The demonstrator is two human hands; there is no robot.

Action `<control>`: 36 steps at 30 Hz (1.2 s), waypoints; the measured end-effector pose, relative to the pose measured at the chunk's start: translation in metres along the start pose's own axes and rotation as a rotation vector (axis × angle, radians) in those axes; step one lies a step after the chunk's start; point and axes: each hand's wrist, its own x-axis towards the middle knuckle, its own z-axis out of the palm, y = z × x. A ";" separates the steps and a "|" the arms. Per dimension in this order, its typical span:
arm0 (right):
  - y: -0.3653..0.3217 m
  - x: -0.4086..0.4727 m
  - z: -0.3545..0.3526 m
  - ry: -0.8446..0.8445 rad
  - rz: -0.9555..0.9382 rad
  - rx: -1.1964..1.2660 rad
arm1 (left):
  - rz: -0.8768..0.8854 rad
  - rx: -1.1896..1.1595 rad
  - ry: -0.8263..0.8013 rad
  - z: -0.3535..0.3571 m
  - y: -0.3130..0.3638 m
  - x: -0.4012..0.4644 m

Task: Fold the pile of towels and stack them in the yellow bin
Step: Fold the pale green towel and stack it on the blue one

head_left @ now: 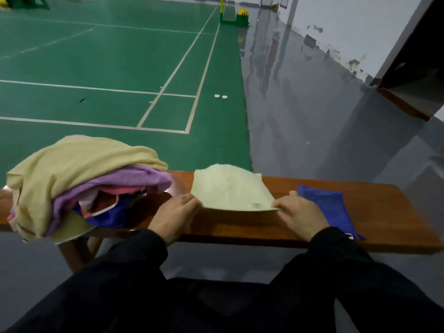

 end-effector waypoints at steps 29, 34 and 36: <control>0.028 0.126 0.054 -0.069 0.488 0.139 | -0.509 -0.143 -0.095 0.072 -0.048 0.122; 0.035 0.141 0.069 -0.108 0.513 0.052 | -0.490 -0.091 -0.098 0.087 -0.054 0.132; 0.037 0.143 0.075 -0.109 0.529 -0.010 | -0.489 -0.083 -0.118 0.093 -0.056 0.135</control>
